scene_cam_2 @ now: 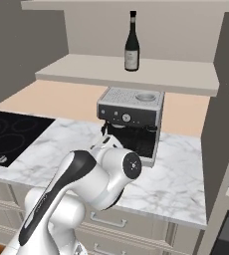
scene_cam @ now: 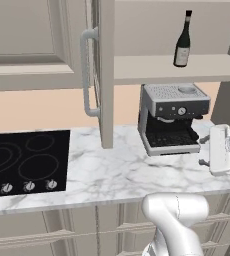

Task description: Open the cabinet directly in front. Then move the wine and the mug to the dining counter with the jar on it.

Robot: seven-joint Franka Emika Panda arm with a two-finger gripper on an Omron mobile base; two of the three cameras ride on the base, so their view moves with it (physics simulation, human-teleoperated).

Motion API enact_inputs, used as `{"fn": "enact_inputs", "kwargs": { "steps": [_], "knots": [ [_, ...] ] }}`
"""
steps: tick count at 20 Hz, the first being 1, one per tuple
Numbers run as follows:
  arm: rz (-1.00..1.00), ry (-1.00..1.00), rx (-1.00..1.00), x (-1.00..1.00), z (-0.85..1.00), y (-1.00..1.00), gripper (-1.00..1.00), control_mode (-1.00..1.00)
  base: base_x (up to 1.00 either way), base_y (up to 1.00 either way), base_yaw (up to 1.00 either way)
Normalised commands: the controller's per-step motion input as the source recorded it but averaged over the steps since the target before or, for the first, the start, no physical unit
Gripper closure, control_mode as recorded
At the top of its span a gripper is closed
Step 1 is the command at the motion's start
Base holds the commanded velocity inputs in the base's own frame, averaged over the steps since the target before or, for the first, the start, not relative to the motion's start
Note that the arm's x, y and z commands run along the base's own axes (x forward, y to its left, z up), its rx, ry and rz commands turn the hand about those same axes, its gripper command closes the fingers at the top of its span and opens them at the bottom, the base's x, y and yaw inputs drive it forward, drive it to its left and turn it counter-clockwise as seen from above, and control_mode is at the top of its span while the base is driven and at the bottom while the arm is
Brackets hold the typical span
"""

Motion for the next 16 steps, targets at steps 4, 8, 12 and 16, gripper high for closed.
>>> {"fn": "enact_inputs", "kwargs": {
  "steps": [4, 8, 12, 16],
  "knots": [
    [0.00, 0.00, 0.00, 0.00, 0.01, 0.00, -1.00, -1.00, 0.00, 0.00, 0.00],
    [-0.08, 0.00, 0.02, 0.00, 0.42, -0.26, -1.00, -1.00, 0.00, 0.00, 0.00],
    [-0.14, 0.00, 0.02, 0.00, 0.60, -0.22, -1.00, -1.00, 0.00, 0.00, 0.00],
    [-0.22, 0.00, 0.00, 0.00, 0.61, 0.00, -1.00, -1.00, 0.00, 0.00, 0.00]
  ]
}}
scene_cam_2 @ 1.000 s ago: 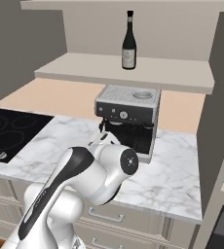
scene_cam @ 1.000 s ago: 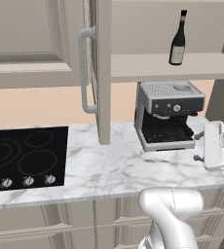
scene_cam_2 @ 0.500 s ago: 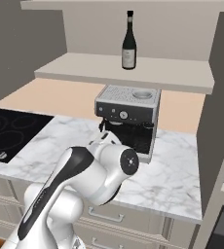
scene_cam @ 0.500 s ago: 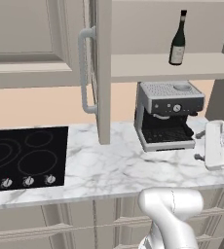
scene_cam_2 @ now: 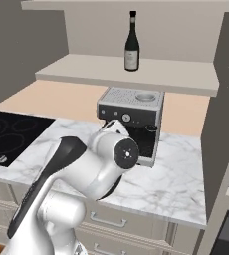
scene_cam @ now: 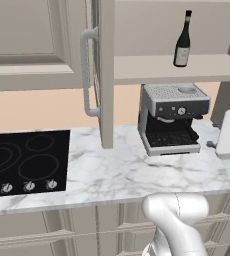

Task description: Open the cabinet directly in front. Then move the wine and the mug to the dining counter with the jar on it.

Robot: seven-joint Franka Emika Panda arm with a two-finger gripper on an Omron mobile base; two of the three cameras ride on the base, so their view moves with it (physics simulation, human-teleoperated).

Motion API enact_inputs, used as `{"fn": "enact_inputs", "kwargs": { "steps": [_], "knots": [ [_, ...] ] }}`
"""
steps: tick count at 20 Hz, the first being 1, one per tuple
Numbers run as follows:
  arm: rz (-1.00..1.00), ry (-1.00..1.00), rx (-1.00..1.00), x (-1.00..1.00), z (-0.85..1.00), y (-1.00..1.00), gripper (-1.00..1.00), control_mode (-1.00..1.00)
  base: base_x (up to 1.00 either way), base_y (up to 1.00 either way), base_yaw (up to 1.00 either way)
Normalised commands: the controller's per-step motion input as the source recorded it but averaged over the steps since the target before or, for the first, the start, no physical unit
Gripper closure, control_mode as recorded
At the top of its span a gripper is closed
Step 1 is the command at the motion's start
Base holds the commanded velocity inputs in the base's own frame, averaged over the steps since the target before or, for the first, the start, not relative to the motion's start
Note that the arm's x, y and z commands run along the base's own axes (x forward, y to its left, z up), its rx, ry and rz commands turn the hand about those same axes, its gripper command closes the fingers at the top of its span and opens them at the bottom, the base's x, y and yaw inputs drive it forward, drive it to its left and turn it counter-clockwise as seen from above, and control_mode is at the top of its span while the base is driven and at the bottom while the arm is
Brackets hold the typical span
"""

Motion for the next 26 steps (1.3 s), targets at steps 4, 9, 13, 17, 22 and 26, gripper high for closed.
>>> {"fn": "enact_inputs", "kwargs": {
  "steps": [4, 9, 13, 17, 22, 26],
  "knots": [
    [-0.25, 0.00, 0.00, 0.00, 0.56, 0.00, -1.00, -1.00, 0.00, 0.00, 0.00],
    [-0.24, 0.01, 0.04, 0.00, 0.45, 0.00, -1.00, -1.00, 0.00, 0.00, 0.00],
    [-0.20, 0.00, 0.08, 0.00, 0.36, 0.00, -1.00, -1.00, 0.00, 0.00, 0.00],
    [-0.18, 0.00, 0.10, 0.00, 0.34, 0.00, -1.00, -1.00, 0.00, 0.00, 0.00],
    [-0.18, 0.00, 0.10, 0.00, 0.43, 0.00, -1.00, -1.00, 0.00, 0.00, 0.00],
    [-0.18, 0.00, 0.12, 0.00, 0.40, 0.00, -1.00, -1.00, 0.00, 0.00, 0.00]
  ]
}}
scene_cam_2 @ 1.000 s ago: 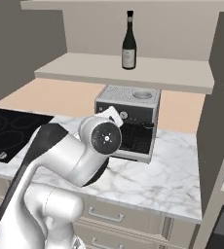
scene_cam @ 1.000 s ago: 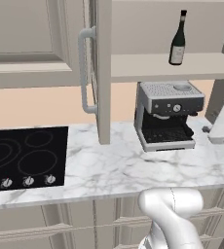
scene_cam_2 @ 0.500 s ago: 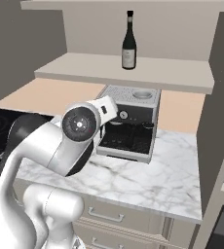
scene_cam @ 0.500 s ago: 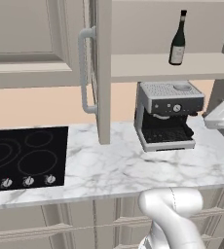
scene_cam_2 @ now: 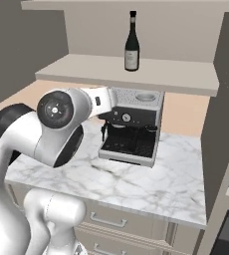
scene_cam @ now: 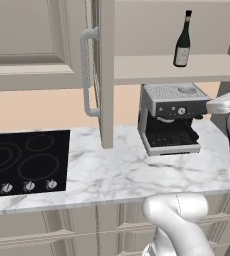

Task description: Open the cabinet directly in front. Then move the wine and the mug to the dining counter with the jar on it.

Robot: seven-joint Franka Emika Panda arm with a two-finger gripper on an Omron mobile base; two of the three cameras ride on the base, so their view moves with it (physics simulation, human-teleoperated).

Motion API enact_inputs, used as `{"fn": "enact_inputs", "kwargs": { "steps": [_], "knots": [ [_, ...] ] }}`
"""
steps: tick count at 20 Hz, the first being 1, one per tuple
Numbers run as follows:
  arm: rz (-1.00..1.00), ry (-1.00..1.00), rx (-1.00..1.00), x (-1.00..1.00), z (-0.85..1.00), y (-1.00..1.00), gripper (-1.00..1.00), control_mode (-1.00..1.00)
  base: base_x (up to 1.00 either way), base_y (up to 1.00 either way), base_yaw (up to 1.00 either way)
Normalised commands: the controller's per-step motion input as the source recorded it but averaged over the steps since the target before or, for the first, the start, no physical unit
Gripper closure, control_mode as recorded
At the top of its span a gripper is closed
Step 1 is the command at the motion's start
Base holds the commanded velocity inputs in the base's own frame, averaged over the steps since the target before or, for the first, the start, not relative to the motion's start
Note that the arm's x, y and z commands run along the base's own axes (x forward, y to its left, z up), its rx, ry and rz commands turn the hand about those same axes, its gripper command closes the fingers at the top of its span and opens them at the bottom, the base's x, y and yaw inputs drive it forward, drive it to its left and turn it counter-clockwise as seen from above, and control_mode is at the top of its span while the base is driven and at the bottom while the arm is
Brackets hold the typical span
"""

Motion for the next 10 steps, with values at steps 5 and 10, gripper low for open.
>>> {"fn": "enact_inputs", "kwargs": {
  "steps": [5, 10],
  "knots": [
    [-0.17, 0.00, 0.13, 0.00, 0.38, 0.00, -1.00, -1.00, 0.00, 0.00, 0.00],
    [-0.08, 0.00, 0.12, 0.00, 0.24, 0.00, -1.00, -1.00, 0.00, 0.00, 0.00]
  ]
}}
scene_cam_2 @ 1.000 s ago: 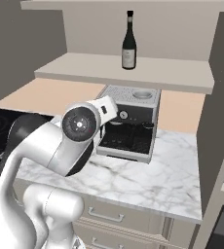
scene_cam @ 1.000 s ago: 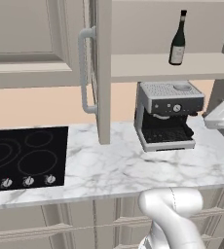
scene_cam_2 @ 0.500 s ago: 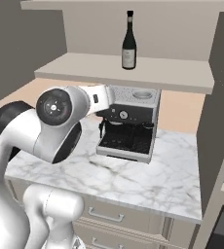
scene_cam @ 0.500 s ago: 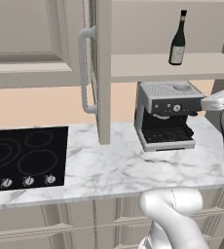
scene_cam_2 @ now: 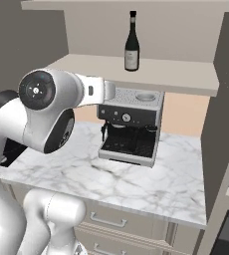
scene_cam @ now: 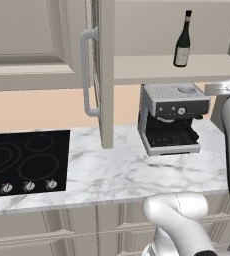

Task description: Open the cabinet directly in front. Then move the wine and the mug to the dining counter with the jar on it.

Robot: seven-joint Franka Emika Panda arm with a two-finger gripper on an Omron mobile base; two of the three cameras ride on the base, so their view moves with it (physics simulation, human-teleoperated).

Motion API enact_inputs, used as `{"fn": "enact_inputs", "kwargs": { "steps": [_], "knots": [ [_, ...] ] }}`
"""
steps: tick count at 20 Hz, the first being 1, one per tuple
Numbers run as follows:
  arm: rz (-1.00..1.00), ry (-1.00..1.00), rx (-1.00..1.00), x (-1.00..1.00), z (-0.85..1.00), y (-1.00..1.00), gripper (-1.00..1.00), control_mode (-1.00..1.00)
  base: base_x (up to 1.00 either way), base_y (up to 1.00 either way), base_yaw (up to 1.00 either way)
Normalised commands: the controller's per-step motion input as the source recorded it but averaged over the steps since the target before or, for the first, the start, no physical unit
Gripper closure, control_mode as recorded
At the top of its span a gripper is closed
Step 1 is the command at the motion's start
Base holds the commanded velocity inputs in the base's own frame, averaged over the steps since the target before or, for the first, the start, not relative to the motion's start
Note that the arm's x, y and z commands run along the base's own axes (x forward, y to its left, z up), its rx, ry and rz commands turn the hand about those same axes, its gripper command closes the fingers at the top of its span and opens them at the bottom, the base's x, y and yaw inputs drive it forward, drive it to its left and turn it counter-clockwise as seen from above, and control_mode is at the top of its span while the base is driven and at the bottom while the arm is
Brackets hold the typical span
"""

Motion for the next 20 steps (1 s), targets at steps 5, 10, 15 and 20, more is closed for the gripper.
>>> {"fn": "enact_inputs", "kwargs": {
  "steps": [5, 10, 15, 20],
  "knots": [
    [-0.05, 0.02, 0.14, 0.00, 0.40, -0.01, -1.00, -1.00, 0.00, 0.00, 0.00],
    [-0.04, 0.00, 0.17, 0.00, 0.43, -0.06, -1.00, -1.00, 0.00, 0.00, 0.00],
    [-0.07, 0.00, 0.17, 0.00, 0.39, 0.00, -1.00, -1.00, 0.00, 0.00, 0.00],
    [-0.08, 0.00, 0.12, 0.02, 0.05, 0.00, -1.00, -1.00, 0.00, 0.00, 0.00]
  ]
}}
